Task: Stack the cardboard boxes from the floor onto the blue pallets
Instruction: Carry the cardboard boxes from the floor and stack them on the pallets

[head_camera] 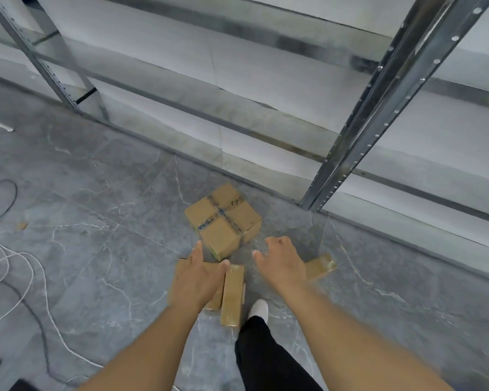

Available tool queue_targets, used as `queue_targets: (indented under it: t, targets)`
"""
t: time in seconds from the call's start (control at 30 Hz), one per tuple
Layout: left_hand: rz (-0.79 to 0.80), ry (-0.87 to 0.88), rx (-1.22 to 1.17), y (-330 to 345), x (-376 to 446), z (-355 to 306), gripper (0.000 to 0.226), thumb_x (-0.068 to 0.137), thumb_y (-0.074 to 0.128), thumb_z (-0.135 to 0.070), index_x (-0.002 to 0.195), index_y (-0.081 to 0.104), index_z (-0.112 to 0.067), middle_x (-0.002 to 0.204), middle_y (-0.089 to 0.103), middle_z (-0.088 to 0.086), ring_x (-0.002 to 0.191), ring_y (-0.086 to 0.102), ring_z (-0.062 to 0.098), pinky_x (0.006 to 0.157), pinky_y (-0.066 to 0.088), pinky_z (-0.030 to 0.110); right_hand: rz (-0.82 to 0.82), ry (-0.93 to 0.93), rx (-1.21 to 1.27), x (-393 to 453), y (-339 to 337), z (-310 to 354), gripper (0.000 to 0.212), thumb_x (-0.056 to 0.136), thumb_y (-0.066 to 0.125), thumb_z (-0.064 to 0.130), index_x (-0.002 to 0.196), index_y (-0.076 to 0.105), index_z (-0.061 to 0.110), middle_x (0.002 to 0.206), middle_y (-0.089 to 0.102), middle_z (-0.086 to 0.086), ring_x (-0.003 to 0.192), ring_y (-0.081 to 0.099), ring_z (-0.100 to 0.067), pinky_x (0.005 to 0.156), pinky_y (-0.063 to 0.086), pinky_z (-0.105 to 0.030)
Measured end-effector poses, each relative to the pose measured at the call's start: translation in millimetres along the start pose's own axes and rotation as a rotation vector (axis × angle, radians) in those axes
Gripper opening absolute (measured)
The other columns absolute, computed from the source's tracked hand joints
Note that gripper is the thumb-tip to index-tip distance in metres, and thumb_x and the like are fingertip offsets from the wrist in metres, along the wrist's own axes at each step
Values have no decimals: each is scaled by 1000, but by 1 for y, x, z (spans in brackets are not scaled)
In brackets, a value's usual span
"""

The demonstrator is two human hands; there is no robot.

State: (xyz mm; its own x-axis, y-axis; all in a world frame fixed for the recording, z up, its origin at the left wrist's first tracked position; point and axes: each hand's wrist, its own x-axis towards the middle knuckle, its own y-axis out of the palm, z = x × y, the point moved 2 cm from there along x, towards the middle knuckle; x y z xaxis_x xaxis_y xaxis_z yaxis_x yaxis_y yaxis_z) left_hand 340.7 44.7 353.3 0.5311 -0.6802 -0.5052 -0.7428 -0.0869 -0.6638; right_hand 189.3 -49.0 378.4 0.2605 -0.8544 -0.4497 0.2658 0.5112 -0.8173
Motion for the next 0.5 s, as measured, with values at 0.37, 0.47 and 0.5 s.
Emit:
queue_targets:
  t: [0.37,0.47,0.5]
  targets:
    - [91,15,34,-3,123,-48,91,82,55,-56,149,2,-25,149,35,9,133,35,30,102,33,40,74,111,73,124,-12,14,51,93,40,48,132,45,17,134,46,-6,121,46,-25,91,42,-40]
    - [122,5,47,-4,147,-52,89,83,55,-55,149,1,-29,146,38,8,130,39,29,100,36,39,103,158,115,144,-5,17,50,93,39,49,130,47,17,132,50,-5,119,49,-26,90,43,-39]
    - [132,7,71,-5,158,-53,89,83,53,-56,149,0,-30,145,39,8,129,41,29,100,36,40,110,177,130,151,-2,18,49,93,39,49,129,47,16,130,51,-6,118,50,-26,88,43,-39]
